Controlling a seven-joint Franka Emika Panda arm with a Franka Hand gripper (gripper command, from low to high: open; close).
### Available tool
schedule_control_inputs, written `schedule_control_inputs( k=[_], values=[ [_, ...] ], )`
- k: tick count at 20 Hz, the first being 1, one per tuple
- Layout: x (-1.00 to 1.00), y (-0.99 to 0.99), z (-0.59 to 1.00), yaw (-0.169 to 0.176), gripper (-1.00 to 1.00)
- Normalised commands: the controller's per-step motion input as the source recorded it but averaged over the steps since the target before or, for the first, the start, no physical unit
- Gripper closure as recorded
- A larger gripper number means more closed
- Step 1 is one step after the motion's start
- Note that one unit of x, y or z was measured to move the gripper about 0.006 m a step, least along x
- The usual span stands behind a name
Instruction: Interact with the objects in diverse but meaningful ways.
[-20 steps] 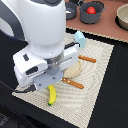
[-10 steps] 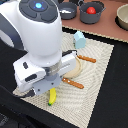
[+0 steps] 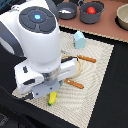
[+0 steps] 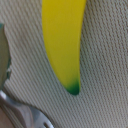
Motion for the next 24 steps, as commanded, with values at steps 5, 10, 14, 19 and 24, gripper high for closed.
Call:
schedule_control_inputs(
  k=[5, 10, 14, 19, 24],
  values=[
    [0.21, -0.23, -0.13, -0.107, 1.00],
    [0.19, -0.19, -0.14, -0.102, 1.00],
    [0.17, -0.19, -0.13, -0.093, 1.00],
    [0.15, -0.13, 0.23, -0.077, 1.00],
    [-0.13, 0.23, 1.00, -0.011, 1.00]
  ],
)
